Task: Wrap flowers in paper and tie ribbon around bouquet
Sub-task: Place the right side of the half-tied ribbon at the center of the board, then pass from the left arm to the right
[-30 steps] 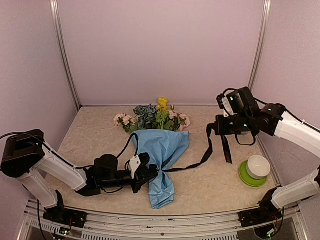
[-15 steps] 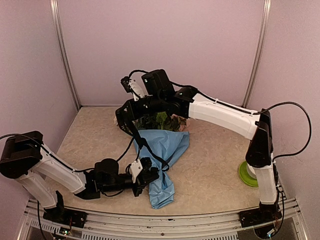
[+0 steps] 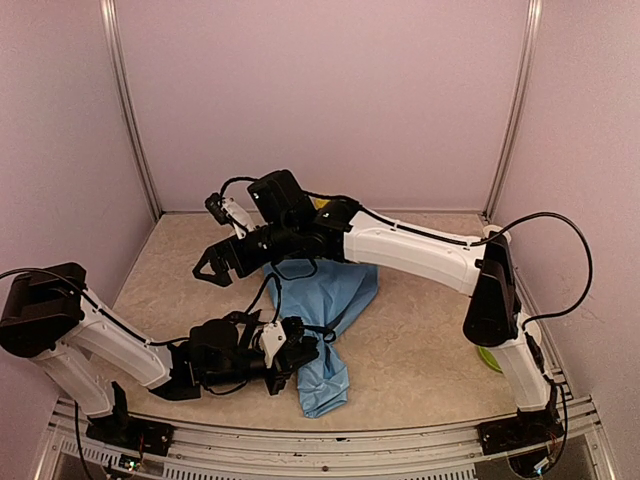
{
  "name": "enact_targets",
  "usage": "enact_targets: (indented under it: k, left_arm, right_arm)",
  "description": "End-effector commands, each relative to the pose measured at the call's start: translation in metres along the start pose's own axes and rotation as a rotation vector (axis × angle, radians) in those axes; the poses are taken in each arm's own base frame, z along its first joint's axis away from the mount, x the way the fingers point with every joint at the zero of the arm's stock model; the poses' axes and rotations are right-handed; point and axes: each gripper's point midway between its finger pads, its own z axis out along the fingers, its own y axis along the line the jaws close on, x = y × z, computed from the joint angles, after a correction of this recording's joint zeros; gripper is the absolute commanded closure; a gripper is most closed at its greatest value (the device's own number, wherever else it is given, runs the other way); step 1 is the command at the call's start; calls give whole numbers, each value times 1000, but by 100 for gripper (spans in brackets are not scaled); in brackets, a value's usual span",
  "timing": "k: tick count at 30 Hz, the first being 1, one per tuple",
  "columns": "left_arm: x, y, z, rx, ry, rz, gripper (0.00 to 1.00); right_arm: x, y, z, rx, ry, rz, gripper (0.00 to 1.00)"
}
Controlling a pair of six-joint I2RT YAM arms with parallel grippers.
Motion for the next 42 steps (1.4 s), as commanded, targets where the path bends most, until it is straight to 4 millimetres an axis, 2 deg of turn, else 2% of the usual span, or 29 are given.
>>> enact_targets:
  k: [1,6,8,11,13,16,18,20,23,25,27,30,37,40,42]
  left_arm:
    - [0,-3,1,6,3,7,100]
    - [3,-3,2,9,11,-8,100]
    - [3,-5,2,17,11,-13,100]
    - [2,-5,1,17,5,-11,100]
    - [2,-4,1,16,5,-14,100]
    - [1,-6,0,32,-1,-24,100]
    - [1,-6,-1,42,-3,-34,100]
    - [1,-5,-1,49,-5,-44,100]
    - [1,-3,0,53,0,-60,100]
    - [1,-4,0,63,3,-63,100]
    - [1,-4,0,67,3,-64,100]
    - [2,-2,2,65,9,-71,100]
    - [3,-1,4,65,23,-77,100]
    - [3,-1,4,71,27,-84,100]
    - [3,-2,3,77,29,-83,100]
  right_arm:
    - [-10,15,-12,-8,-9,-72,0]
    - [-25,22,-43,-21,-29,-154,0]
    - [-30,24,-64,-20,-29,-221,0]
    - [-29,21,-109,28,-63,-322,0]
    - [-23,18,-144,35,-126,-349,0]
    - [2,21,-185,-44,-213,-360,2]
    - [34,28,-197,-95,-210,-397,7]
    - [78,27,-195,-145,-156,-414,10]
    - [118,19,-184,-165,-77,-383,26]
    - [139,16,-173,-172,-25,-360,30]
    - [151,15,-165,-174,0,-356,28]
    - [158,18,-157,-193,3,-360,26]
    - [181,10,-127,-221,72,-298,37]
    - [187,10,-120,-234,102,-287,57]
    - [186,12,-120,-248,92,-285,82]
